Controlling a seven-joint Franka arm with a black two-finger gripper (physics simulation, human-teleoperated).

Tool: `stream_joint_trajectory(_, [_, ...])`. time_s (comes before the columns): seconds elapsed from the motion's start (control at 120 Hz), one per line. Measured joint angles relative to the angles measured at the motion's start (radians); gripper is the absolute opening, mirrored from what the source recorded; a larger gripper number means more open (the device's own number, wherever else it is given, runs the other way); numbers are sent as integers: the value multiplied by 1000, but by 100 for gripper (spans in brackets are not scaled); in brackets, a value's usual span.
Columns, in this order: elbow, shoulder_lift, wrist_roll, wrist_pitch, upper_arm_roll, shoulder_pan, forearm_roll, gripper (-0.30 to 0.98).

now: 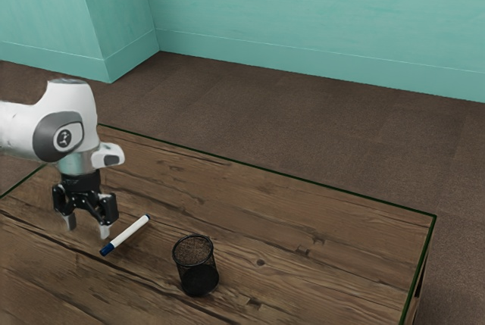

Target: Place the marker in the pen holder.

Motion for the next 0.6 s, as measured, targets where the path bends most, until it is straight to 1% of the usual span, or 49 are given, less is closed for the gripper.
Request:
stream_joint_trajectory(0.233, [-11, 128, 43, 215, -21, -10, 74, 54])
stream_joint_trajectory(0.367, [-14, 178, 62, 305, -25, -30, 89, 44])
stream_joint_trajectory(0.5, [-46, 191, 77, 371, -25, -37, 107, 25])
stream_joint_trajectory(0.6, [-67, 190, 86, 408, -25, -16, 112, 19])
